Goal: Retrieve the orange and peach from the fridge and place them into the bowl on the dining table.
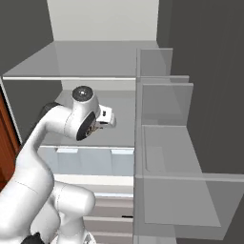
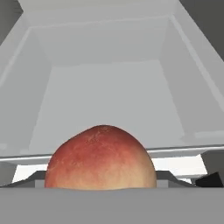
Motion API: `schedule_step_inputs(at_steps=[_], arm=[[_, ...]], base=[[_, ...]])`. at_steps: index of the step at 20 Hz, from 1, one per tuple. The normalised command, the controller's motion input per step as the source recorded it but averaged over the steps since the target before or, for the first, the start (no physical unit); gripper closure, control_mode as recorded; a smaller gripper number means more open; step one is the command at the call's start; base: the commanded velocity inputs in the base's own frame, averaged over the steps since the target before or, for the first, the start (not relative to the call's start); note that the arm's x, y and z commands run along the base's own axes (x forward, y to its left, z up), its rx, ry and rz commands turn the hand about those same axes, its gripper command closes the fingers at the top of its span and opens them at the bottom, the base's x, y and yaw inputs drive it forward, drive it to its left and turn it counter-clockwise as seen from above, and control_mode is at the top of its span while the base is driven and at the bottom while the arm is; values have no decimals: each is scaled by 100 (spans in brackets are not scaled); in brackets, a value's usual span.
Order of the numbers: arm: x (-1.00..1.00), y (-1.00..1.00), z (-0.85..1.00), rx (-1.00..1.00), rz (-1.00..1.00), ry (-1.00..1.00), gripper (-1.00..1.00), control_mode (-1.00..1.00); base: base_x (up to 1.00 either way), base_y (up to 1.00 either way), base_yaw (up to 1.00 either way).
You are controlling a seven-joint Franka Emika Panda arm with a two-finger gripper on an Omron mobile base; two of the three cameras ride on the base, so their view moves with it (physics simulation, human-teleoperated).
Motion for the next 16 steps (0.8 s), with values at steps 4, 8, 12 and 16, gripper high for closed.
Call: schedule_step_inputs(at_steps=[4,8,12,16], arm=[[-100,22,66,-9,12,-5,100,-100],[-100,6,72,-6,10,-8,100,-100],[-100,0,50,-1,5,-16,100,-100],[-83,0,4,-1,0,-14,100,-100]], base=[[0,0,0],[0,0,0],[0,0,0],[0,0,0]])
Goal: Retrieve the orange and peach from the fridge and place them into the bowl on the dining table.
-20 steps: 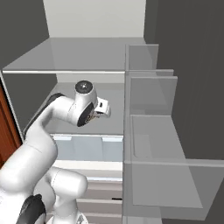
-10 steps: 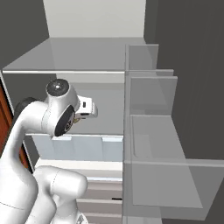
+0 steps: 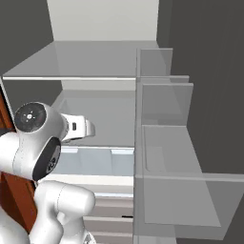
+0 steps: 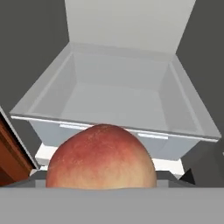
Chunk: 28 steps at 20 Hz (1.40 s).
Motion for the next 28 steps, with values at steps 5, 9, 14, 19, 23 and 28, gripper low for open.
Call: schedule_step_inputs(at_steps=[5,9,14,19,23,28], arm=[[-51,0,0,-1,0,-2,100,-100],[0,0,0,0,0,0,100,100],[0,0,0,0,0,0,100,100],[0,0,0,0,0,0,100,100],[0,0,0,0,0,0,100,100],[0,0,0,0,0,0,100,100]], base=[[0,0,0],[-71,0,0],[-87,-4,0],[-98,-12,0],[-100,-14,0],[-87,-28,-7]])
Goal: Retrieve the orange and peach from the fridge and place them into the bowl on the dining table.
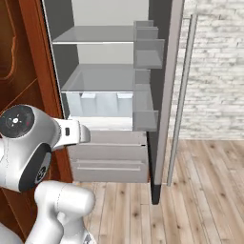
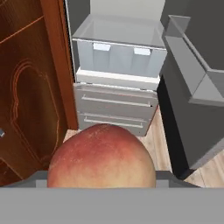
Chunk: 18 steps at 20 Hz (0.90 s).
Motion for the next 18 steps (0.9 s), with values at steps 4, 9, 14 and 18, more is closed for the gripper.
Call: schedule_step_inputs(at_steps=[4,9,14,18], arm=[[0,0,0,0,0,0,100,100],[0,0,0,0,0,0,100,100],[0,0,0,0,0,0,100,100],[0,0,0,0,0,0,100,100]], base=[[-69,-49,-24],[-41,-58,-37],[0,-71,-48],[11,-85,-54]])
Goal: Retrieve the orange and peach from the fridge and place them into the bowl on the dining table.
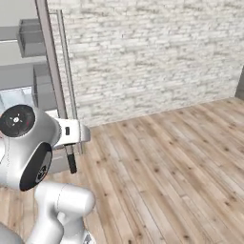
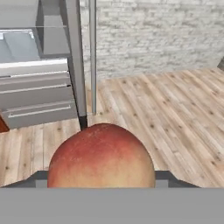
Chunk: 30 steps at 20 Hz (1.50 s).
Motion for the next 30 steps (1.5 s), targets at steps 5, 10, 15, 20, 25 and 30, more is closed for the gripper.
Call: schedule_step_inputs(at_steps=[5,10,15,20,25,30], arm=[[0,0,0,0,0,0,100,100],[0,0,0,0,0,0,100,100],[0,0,0,0,0,0,100,100],[0,0,0,0,0,0,100,100],[0,0,0,0,0,0,100,100],[0,0,0,0,0,0,100,100]], base=[[16,-79,-55],[32,-70,-52],[57,-53,-48],[91,-39,-42],[100,-37,-42],[90,-63,-51]])
